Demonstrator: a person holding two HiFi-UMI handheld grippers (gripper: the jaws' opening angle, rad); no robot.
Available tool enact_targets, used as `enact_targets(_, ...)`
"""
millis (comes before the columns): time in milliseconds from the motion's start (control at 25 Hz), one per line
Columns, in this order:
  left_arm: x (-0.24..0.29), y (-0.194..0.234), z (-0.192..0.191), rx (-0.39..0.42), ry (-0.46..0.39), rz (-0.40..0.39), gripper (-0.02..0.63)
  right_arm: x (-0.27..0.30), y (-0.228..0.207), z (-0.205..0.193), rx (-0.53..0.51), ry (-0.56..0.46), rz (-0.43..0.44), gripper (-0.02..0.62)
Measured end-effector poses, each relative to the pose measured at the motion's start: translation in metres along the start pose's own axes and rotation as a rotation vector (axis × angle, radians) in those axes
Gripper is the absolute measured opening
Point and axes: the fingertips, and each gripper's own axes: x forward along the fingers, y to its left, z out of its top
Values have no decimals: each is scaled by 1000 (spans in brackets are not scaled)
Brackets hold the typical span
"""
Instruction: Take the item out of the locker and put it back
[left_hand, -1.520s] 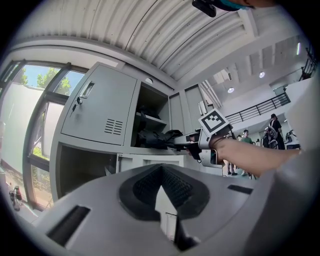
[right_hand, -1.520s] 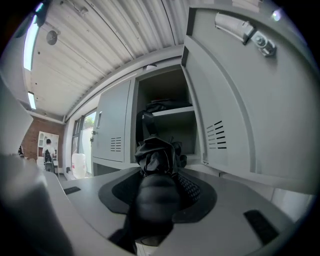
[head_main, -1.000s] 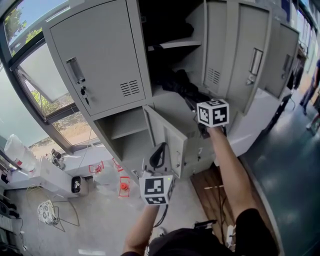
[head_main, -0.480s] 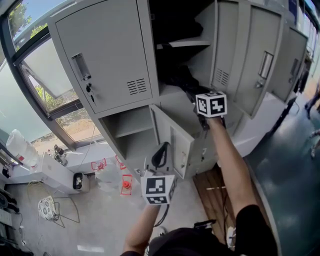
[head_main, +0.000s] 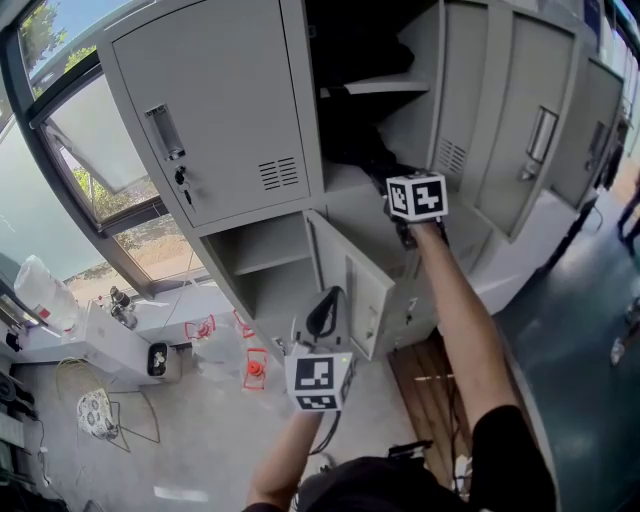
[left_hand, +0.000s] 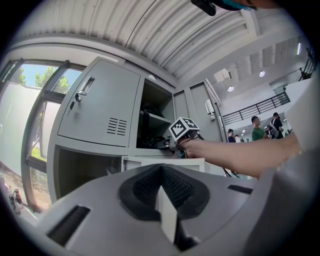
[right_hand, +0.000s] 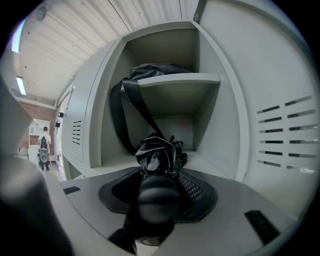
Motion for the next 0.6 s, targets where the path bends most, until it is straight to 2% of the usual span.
enact_targets(280, -1, 6, -9, -4, 18, 11, -8, 7, 1, 0, -14, 3, -8, 181)
enact_targets(480, -4, 3, -11, -4, 20, 4, -8, 1, 5, 2, -10, -40, 18, 236)
enact_targets(600, -6, 1, -12, -4, 21, 1, -8, -5, 5, 1, -5, -48, 21, 238)
